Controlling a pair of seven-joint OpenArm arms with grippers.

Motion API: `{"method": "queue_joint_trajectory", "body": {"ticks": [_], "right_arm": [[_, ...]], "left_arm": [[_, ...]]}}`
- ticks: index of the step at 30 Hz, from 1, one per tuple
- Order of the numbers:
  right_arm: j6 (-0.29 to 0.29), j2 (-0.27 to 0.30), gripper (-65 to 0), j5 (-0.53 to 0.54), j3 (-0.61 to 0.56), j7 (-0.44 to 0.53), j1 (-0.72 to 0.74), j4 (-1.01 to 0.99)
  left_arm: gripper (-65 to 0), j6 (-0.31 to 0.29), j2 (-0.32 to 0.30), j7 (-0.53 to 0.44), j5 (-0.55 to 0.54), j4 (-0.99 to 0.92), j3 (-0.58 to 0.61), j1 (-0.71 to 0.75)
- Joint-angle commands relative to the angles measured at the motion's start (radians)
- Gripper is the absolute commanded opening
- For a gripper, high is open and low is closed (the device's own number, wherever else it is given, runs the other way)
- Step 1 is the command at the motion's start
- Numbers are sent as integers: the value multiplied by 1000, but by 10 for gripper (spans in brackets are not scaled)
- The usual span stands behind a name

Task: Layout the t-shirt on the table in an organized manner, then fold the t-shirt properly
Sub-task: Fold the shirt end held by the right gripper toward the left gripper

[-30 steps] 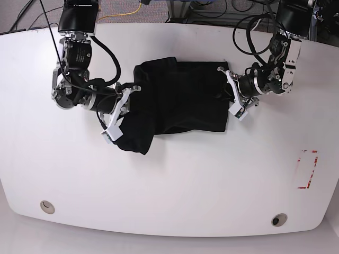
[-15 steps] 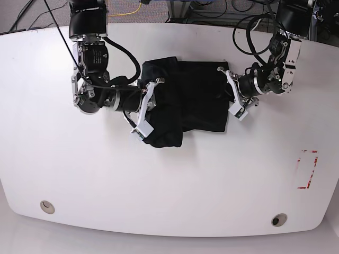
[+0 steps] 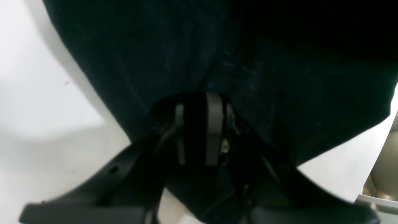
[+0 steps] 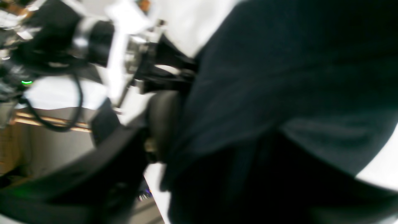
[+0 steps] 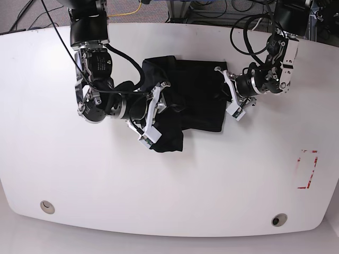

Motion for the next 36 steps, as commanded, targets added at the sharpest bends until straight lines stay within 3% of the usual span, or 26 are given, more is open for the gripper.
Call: {"method": "queue_joint_trajectory", "body": {"ticks": [1, 7, 11, 16, 23, 30, 36], "right_arm": [[0, -18, -314, 9, 2, 18, 19, 13], [0, -42, -181, 9, -46, 17, 32, 14], [0, -70, -133, 7, -101, 17, 49, 14], [0, -114, -124, 6, -142, 17, 48, 14], [0, -119, -124, -11, -150, 17, 59, 19], [7, -42, -124, -13, -96, 17, 80, 19], [11, 64, -125, -13, -69, 23, 82, 19]], "left_arm": [[-578, 27, -6, 133, 104, -15, 14, 23], [-578, 27, -6, 133, 104, -15, 14, 20], [-578, 29, -4, 131, 104, -15, 14, 18], [-578, 29, 21, 131, 104, -15, 12, 17], [-578, 29, 28, 131, 104, -15, 12, 17], [-579, 29, 28, 131, 104, 26, 11, 17], [-576, 29, 28, 133, 104, 74, 11, 17]]}}
